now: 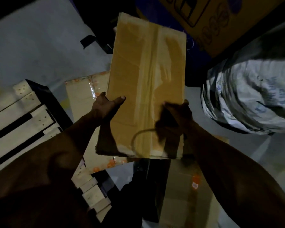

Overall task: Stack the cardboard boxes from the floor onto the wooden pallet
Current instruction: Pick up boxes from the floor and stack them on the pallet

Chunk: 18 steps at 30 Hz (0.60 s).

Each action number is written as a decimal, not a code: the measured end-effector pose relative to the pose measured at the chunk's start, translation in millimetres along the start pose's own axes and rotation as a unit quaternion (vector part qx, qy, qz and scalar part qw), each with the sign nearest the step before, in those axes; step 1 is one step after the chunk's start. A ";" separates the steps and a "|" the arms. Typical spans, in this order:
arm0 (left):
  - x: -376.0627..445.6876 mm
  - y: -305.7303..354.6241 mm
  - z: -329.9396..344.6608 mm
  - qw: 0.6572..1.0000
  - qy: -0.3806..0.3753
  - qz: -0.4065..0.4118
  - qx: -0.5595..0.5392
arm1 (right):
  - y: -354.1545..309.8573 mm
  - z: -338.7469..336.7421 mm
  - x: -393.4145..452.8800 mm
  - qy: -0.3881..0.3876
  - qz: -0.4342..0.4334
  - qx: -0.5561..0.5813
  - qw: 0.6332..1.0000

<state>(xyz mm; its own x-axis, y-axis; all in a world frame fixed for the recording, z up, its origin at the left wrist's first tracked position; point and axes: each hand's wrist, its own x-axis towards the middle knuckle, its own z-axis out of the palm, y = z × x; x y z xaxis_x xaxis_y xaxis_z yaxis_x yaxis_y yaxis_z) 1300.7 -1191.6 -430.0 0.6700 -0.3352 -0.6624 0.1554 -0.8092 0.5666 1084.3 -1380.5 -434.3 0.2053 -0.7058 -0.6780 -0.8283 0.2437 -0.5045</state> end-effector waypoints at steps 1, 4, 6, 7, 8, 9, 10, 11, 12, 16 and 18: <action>3.9 -1.9 0.2 1.000 0.001 -0.005 -0.012 | -0.1 2.4 1.3 0.000 0.000 0.014 1.000; -3.2 -1.1 -0.2 0.998 -0.005 0.016 -0.053 | -2.0 7.9 -5.4 0.025 -0.003 0.023 0.999; -9.9 -6.0 -3.9 0.996 -0.011 0.011 -0.089 | -1.8 6.3 -17.6 0.035 -0.010 0.016 0.999; -16.0 -8.5 -7.8 0.995 -0.013 0.004 -0.101 | -2.6 3.8 -25.3 0.036 -0.024 0.005 0.999; -20.1 -14.0 -10.7 0.994 -0.014 0.004 -0.109 | -4.0 1.2 -34.3 0.031 -0.029 -0.008 0.999; -28.2 -18.1 -15.2 0.994 -0.011 -0.005 -0.111 | -1.6 -0.1 -41.3 0.025 -0.034 0.000 0.999; -39.4 -19.5 -17.9 0.993 -0.004 -0.011 -0.115 | 1.5 -2.7 -49.7 0.015 -0.036 0.008 0.999; -53.6 -19.6 -21.1 0.993 0.001 -0.018 -0.116 | 1.2 -5.6 -60.2 0.010 -0.045 0.023 0.999; -67.1 -21.1 -23.7 0.994 0.006 -0.018 -0.112 | 0.5 -9.9 -72.8 0.010 -0.053 0.036 0.998; -137.2 -22.8 -37.3 0.995 0.050 -0.048 -0.075 | 13.5 -28.1 -117.8 -0.003 -0.062 0.026 0.998; -183.2 -20.4 -46.5 0.996 0.059 -0.040 -0.045 | 18.8 -42.5 -148.1 -0.008 -0.065 0.018 0.998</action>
<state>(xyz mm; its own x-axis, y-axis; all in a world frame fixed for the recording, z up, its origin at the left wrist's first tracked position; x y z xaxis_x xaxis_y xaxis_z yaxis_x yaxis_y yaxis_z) 1208.6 -1091.3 -297.4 0.7331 -0.2081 -0.6475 0.2724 -0.7824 0.5600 1016.2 -1299.7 -320.6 0.3181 -0.7219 -0.6146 -0.7753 0.1750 -0.6069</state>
